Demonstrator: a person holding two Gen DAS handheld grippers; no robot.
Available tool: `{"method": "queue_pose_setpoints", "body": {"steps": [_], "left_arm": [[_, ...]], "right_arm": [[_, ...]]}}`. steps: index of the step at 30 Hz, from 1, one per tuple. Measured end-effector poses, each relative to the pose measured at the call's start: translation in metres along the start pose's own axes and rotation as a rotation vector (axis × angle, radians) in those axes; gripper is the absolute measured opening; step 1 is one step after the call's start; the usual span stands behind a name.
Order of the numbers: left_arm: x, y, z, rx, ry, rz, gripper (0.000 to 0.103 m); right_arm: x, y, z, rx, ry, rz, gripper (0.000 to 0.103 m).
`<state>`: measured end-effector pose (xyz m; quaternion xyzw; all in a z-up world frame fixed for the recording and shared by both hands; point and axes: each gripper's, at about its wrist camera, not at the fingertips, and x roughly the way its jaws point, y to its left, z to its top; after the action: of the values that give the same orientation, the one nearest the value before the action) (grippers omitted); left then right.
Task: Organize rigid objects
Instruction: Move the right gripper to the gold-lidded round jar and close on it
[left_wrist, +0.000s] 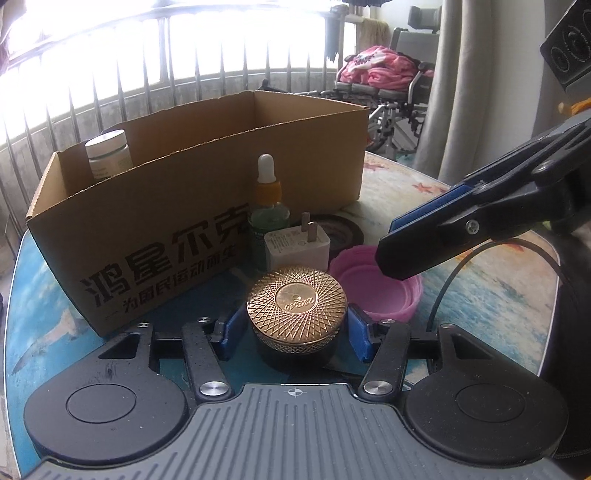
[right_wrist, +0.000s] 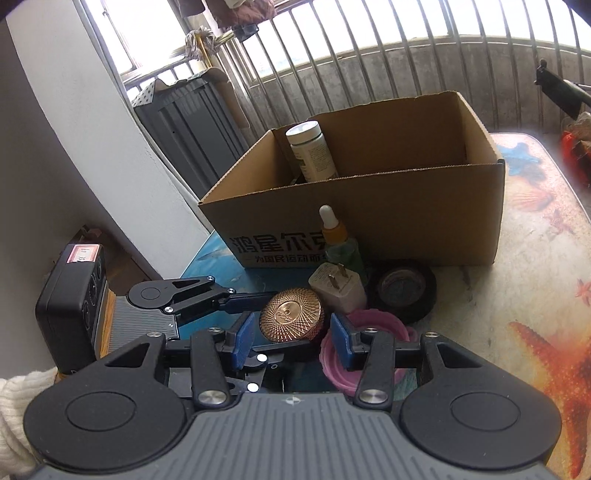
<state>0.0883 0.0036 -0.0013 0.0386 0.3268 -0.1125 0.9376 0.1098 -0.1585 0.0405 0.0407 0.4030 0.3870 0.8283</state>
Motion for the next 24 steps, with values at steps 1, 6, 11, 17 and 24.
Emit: {"method": "queue_pose_setpoints", "body": {"steps": [1,6,11,17,24], "left_arm": [[-0.002,0.000,-0.001,-0.001,0.002,-0.003,0.057],[-0.011,-0.003,-0.006,0.056,0.014,0.009,0.057],[-0.011,0.000,-0.008,0.046,0.017,-0.003,0.057],[-0.010,0.000,-0.008,0.055,0.008,-0.012,0.057],[-0.011,-0.003,-0.012,0.075,-0.008,0.003,0.056]], "right_arm": [[0.003,0.003,-0.001,-0.006,0.011,0.003,0.048],[0.019,0.020,-0.002,-0.080,0.055,0.025,0.055],[0.038,0.028,0.000,-0.124,0.098,0.014,0.057],[0.059,0.030,-0.003,-0.144,0.154,-0.007,0.057],[0.064,0.034,-0.009,-0.205,0.164,-0.019,0.057]]}}
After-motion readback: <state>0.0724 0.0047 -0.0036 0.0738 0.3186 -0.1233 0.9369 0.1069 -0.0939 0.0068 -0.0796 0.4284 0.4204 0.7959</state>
